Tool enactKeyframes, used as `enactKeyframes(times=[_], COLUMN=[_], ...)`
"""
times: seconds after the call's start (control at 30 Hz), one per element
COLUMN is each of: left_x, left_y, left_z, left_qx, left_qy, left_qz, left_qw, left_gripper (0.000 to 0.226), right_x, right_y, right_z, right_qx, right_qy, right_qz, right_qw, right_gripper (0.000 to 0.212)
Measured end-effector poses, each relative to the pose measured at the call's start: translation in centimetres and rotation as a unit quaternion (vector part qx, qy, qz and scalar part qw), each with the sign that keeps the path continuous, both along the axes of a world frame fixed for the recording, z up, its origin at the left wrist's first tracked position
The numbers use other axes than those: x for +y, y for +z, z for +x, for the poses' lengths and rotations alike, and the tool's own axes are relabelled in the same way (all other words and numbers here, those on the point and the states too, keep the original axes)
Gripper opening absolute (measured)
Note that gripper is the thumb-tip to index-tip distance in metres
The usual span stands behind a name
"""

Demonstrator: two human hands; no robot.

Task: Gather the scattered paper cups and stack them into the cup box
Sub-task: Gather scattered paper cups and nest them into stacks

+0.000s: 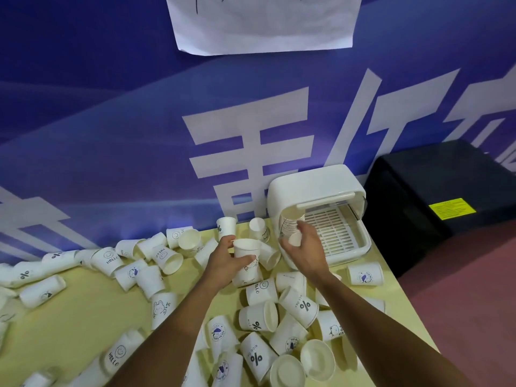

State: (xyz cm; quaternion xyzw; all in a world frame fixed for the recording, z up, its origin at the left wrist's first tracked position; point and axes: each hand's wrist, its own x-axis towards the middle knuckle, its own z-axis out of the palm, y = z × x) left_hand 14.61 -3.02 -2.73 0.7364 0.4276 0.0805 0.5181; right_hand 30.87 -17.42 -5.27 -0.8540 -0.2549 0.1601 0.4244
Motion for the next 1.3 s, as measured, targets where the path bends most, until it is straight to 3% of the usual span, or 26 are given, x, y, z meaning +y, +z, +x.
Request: enactKeyframes(times=[0.17,0.27,0.37,0.47,0.8,1.3], left_x=[-0.1,-0.2,-0.4,-0.4,-0.7,-0.2], left_y=[1.0,1.2,1.3,1.0,-0.8,-1.3], left_z=[0.4,0.3,-0.1,-0.3,-0.8,-1.9], left_qx=[-0.014,-0.022,-0.021,-0.011,0.042,0.064], left_qy=[-0.017,-0.021,-0.029,-0.045,-0.034,-0.026], left_qz=[0.003,-0.002,0.002,0.0,-0.018,-0.012], left_qw=[1.0,1.0,0.999,0.999,0.998,0.998], left_gripper=[0.074,0.073,0.071,0.073,0.063,0.061], right_x=[2.1,3.0,3.3,2.9,-0.8,-1.3], right_y=[1.9,1.7,1.4,1.9,1.9,0.6], right_z=[-2.6,-3.4,-3.8,-3.8,-0.2,0.6], right_qx=[0.178,0.208,0.202,0.194,0.063,0.072], right_qy=[0.099,0.112,0.112,0.094,-0.087,-0.083], right_qz=[0.034,0.046,0.044,0.055,0.05,-0.013], right_qw=[0.978,0.971,0.972,0.975,0.993,0.994], right_gripper=[0.072,0.077,0.08,0.07,0.085,0.082])
